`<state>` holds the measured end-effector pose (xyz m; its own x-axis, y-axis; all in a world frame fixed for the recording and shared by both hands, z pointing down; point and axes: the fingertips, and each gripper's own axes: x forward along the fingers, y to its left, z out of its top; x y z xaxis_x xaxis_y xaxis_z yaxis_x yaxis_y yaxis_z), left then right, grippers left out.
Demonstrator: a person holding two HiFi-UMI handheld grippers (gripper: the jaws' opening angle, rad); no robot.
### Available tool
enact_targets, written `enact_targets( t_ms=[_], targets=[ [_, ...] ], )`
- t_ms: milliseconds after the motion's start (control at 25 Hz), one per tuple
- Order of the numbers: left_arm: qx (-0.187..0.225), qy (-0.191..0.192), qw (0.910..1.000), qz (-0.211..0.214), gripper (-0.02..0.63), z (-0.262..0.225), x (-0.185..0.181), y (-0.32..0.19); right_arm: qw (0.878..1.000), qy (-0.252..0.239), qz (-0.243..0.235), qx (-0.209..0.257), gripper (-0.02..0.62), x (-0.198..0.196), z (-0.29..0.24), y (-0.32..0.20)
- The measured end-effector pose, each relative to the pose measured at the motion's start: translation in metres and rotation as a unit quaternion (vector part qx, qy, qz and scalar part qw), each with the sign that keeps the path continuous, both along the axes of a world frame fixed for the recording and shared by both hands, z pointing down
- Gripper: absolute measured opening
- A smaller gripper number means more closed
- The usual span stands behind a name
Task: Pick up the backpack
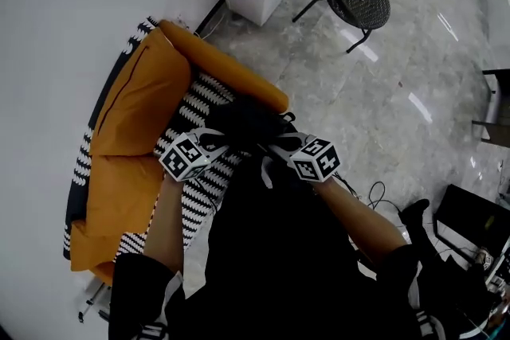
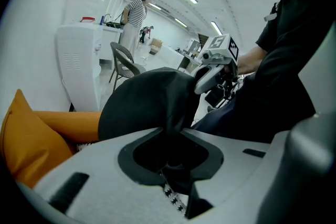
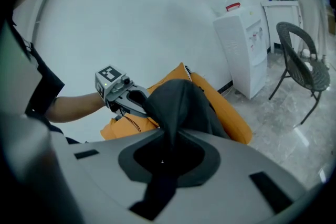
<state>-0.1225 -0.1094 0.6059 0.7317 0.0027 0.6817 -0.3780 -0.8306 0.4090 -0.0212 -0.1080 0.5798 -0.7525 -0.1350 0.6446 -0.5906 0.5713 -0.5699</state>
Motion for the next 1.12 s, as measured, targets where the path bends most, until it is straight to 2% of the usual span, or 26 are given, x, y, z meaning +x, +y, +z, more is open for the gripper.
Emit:
enact_targets(
  t_ms=[320,680,920,1120],
  targets=[
    [0.013,0.05,0.9986,-0.011,0.077,-0.039,0.028,-0.002,0.999,0.001,0.013,0.04,0.051,0.028,-0.04,-0.003],
    [0.076,0.071,0.9946,0.007,0.069,-0.11,0.055,-0.016,0.994,-0.031,0.054,0.09,0.049,0.056,-0.102,-0.015],
    [0.089,0.116,0.9892,-0.007,0.067,-0.161,0.069,-0.027,0.985,-0.058,0.067,0.146,0.049,0.072,-0.155,-0.032],
    [0.125,0.143,0.9818,-0.004,0.064,-0.211,0.082,-0.046,0.973,-0.074,0.064,0.208,0.049,0.086,-0.208,-0.053]
  ],
)
